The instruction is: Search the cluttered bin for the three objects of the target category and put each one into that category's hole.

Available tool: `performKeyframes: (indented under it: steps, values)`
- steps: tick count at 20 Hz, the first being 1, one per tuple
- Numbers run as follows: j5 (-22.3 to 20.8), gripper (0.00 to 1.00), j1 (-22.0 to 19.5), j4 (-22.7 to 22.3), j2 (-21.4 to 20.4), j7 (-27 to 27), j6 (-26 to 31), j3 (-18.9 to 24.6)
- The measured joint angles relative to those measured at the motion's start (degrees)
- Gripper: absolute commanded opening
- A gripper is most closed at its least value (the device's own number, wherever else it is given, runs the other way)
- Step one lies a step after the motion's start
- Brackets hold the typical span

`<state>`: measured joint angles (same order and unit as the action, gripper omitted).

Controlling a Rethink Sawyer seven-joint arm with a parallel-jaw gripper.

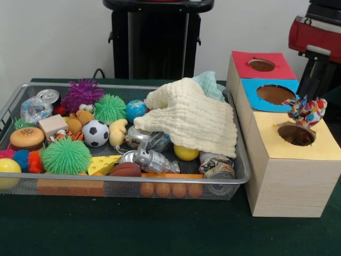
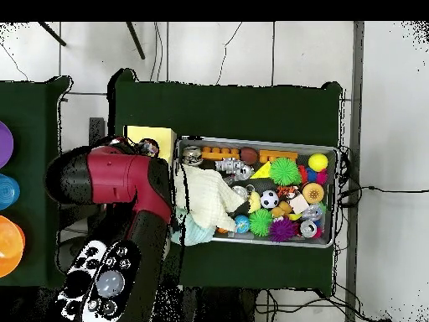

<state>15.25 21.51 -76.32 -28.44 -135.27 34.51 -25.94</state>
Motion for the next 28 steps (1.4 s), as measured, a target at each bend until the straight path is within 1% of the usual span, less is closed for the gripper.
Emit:
performKeyframes:
  steps: [7,8,15,21,27,28]
  values:
    - [1.0,0.00,0.5,1.8,2.4,0.0,0.0,-1.5]
    - [1.0,1.00,0.5,2.3,3.0,0.0,0.0,-1.9]
    - [1.0,1.00,0.5,3.9,4.2,0.0,0.9,-2.8]
    - [1.3,1.00,0.9,5.9,5.4,0.0,3.8,-4.7]
    - [1.4,1.00,1.0,7.3,5.2,0.0,6.6,-5.7]
    - [1.4,0.00,1.1,7.3,4.5,0.0,7.4,-5.9]
